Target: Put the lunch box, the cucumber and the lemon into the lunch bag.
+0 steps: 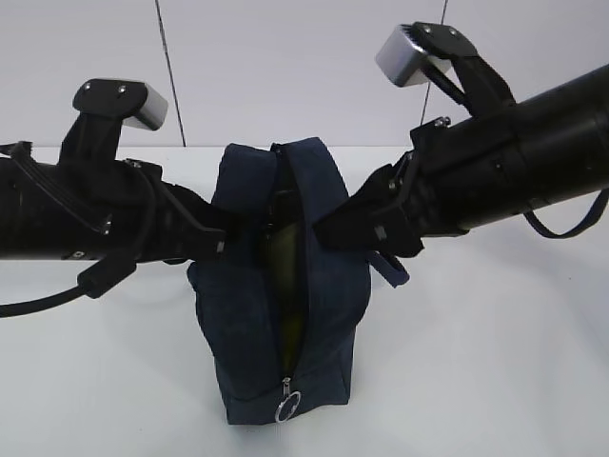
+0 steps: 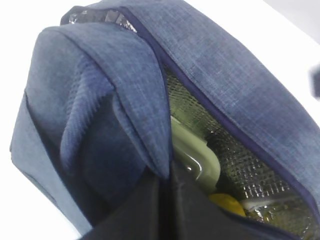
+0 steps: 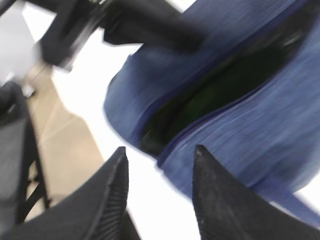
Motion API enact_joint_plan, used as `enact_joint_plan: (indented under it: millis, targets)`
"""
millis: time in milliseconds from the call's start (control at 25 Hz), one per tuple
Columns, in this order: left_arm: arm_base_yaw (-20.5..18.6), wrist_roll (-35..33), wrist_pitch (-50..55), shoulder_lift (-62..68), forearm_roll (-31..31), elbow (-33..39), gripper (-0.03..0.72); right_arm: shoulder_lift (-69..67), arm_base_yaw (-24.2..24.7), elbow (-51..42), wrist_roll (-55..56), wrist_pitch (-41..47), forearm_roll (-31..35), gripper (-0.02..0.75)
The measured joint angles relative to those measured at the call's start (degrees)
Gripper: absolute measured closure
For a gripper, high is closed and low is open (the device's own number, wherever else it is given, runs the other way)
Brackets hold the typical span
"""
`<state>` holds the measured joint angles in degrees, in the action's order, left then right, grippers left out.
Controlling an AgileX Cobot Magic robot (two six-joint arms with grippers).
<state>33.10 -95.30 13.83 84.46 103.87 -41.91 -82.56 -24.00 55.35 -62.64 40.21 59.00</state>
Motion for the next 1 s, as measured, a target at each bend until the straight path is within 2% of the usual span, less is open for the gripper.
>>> enact_joint_plan:
  millis: [360, 600, 1000]
  targets:
    - [0.0, -0.3, -2.3, 0.0, 0.1, 0.0, 0.695, 0.9, 0.0, 0.1, 0.7, 14.6, -4.3, 0.409]
    - [0.0, -0.3, -2.8, 0.0, 0.1, -0.2, 0.695, 1.1, 0.0, -0.5, 2.2, 19.8, -5.2, 0.41]
    - [0.0, -0.3, -2.9, 0.0, 0.1, -0.3, 0.694, 5.4, 0.0, -10.4, -0.4, 19.9, 2.2, 0.41]
